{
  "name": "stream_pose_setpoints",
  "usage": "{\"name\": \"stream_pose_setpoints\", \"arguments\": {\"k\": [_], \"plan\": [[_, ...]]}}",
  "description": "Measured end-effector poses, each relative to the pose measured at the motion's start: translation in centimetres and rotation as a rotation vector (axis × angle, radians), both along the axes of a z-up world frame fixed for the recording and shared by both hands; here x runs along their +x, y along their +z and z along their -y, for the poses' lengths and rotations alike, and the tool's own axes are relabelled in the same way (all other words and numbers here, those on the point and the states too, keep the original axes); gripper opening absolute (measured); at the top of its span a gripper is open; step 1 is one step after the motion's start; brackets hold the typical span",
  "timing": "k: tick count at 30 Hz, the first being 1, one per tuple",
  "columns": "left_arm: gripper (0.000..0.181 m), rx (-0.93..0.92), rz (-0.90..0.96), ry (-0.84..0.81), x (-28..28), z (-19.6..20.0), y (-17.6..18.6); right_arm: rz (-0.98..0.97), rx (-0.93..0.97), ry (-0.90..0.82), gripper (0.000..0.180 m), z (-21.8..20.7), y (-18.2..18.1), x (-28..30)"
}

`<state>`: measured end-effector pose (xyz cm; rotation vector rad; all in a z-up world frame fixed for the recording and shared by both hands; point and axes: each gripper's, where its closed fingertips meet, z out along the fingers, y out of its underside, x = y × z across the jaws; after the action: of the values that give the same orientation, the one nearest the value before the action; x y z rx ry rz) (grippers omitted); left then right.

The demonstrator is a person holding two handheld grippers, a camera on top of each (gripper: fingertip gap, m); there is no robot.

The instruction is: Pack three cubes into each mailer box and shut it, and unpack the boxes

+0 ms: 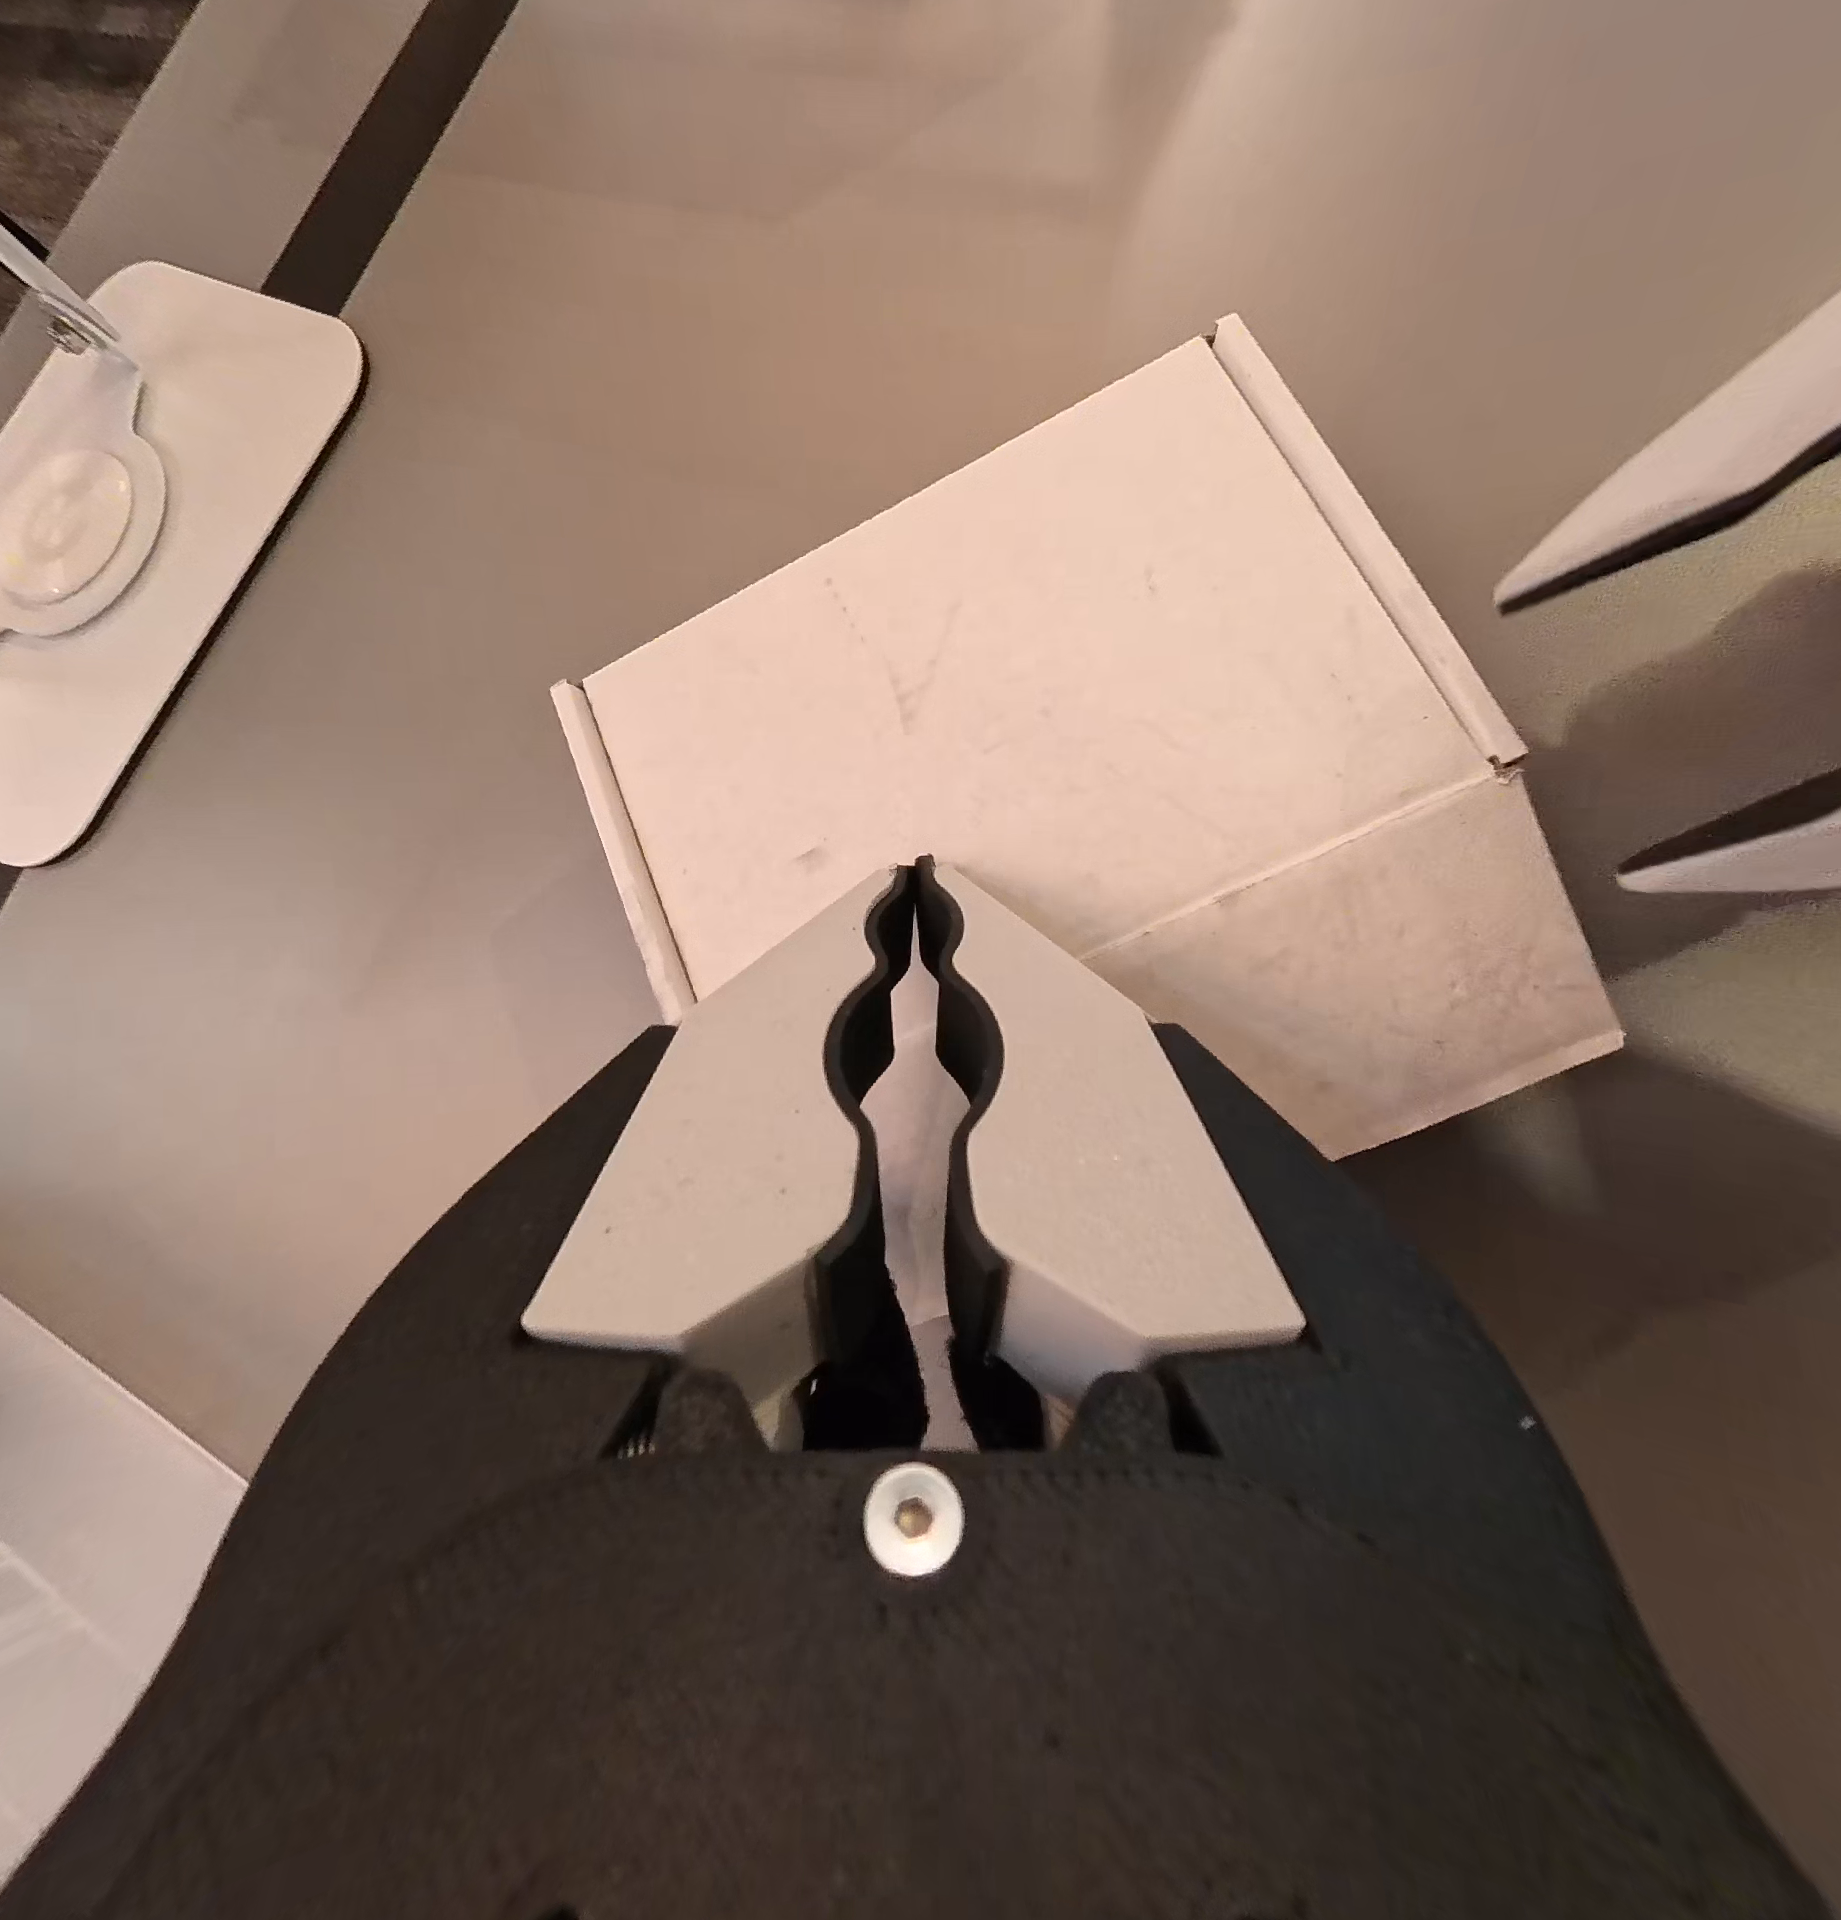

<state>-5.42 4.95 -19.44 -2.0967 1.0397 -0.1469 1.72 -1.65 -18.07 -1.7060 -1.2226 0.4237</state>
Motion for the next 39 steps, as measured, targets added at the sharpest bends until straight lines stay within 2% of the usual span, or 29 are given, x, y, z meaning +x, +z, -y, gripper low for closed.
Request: {"name": "stream_pose_setpoints", "arguments": {"k": [2,5,11,13,15,17,19,21,23,26,28,32,36,39], "plan": [[0.0,0.006,-0.001,0.001,0.0,0.0,0.0,0.032,0.096,0.04,0.045,-0.9,0.3,-0.2],[0.0,0.004,0.001,0.001,0.0,0.0,0.0,0.011,-0.102,0.215,0.068,0.1,-1.3,-1.2],[0.0,-0.002,0.035,-0.002,-0.1,0.2,0.2,0.05,-0.091,0.223,0.051,-0.9,-1.3,-0.9],[0.008,-0.009,0.047,0.01,-1.2,0.1,0.7,0.08,-0.078,0.223,0.051,-0.9,-1.4,-0.9],[0.016,0.073,0.077,0.093,-4.1,-0.9,2.9,0.092,-0.093,0.229,0.05,-1.0,-1.5,-0.8],[0.022,0.07,0.195,0.144,-6.5,-0.7,4.7,0.108,-0.095,0.242,0.05,-1.0,-1.5,-0.8],[0.033,0.002,0.275,0.16,-7.9,0.1,4.1,0.121,-0.101,0.257,0.051,-1.0,-1.5,-0.8],[0.044,-0.067,0.274,0.143,-8.3,1.1,2.2,0.127,-0.109,0.27,0.05,-1.0,-1.5,-0.7],[0.047,-0.131,0.321,0.101,-7.2,2.1,0.8,0.131,-0.116,0.275,0.05,-1.1,-1.5,-0.7],[0.045,-0.166,0.325,0.088,-6.2,2.9,-1.3,0.13,-0.116,0.285,0.05,-1.1,-1.5,-0.7],[0.032,-0.18,0.393,0.092,-5.8,3.2,-1.2,0.13,-0.123,0.29,0.049,-1.1,-1.5,-0.7],[0.031,-0.199,0.445,0.063,-5.7,3.9,-1.2,0.154,-0.132,0.287,0.049,-1.2,-1.6,-0.7],[0.026,-0.249,0.409,0.014,-6.0,4.5,-1.3,0.169,-0.143,0.283,0.049,-1.4,-1.6,-0.8],[0.037,-0.242,0.396,0.007,-6.8,3.5,-1.4,0.187,-0.15,0.286,0.049,-1.4,-1.6,-0.7]]}}
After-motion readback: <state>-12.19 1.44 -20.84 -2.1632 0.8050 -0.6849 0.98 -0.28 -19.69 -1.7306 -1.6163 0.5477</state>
